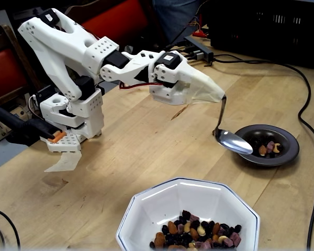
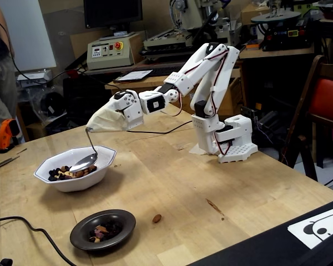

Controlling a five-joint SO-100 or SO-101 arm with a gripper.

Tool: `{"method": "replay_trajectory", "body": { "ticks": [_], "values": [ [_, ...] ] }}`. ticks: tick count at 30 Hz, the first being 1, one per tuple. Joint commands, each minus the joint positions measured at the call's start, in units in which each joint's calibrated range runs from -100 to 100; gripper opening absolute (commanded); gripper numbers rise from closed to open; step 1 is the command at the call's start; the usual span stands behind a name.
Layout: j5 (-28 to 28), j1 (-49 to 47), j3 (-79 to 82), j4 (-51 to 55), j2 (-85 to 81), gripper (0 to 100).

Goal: Use spoon to transfer food from the white bowl to brown plate

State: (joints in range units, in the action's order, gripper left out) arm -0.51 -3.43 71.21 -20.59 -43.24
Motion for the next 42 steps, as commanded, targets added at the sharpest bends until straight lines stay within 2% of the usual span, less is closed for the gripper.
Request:
{"method": "replay_trajectory", "body": {
  "ticks": [1,12,19,33,42],
  "values": [
    [0.2,0.8,-1.0,3.2,-9.9,3],
    [0.2,0.8,-0.5,19.3,-30.0,3],
    [0.2,0.8,3.3,27.3,-35.2,3],
    [0.2,0.8,16.8,28.7,-55.6,3],
    [0.3,0.5,17.6,28.7,-56.1,3]
  ]
}}
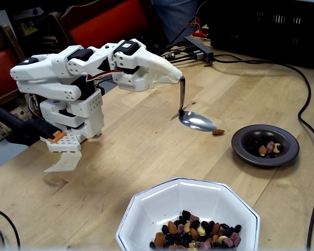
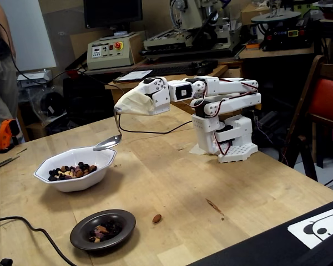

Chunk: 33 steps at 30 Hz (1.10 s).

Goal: Use spoon to transfer food from the white bowl to brown plate

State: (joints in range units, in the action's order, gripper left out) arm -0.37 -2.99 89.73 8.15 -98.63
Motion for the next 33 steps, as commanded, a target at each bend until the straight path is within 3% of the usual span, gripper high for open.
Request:
{"method": "replay_trajectory", "body": {
  "ticks": [1,33],
  "values": [
    [0.1,0.0,-0.9,-0.2,-0.7,3],
    [0.1,-0.2,7.7,-0.7,-0.7,3]
  ]
}}
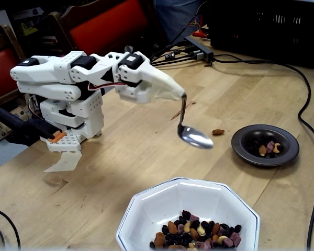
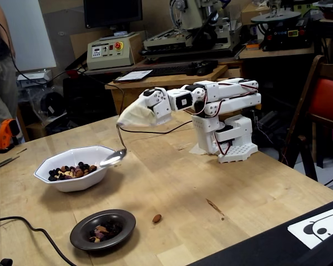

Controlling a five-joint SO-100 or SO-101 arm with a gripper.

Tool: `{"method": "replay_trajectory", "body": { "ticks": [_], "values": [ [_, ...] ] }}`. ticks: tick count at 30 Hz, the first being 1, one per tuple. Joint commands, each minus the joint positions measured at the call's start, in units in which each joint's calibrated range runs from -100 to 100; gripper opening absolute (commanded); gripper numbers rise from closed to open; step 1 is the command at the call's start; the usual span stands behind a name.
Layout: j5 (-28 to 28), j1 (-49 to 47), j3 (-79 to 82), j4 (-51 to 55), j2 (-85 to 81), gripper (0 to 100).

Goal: Use spoon to transfer food from the white bowl to brown plate

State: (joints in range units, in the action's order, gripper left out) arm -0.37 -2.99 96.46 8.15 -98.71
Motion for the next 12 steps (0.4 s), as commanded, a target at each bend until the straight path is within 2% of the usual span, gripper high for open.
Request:
{"method": "replay_trajectory", "body": {
  "ticks": [1,12],
  "values": [
    [0.1,-0.2,1.4,-0.7,-0.7,3],
    [0.1,-0.3,2.1,-0.7,-0.9,3]
  ]
}}
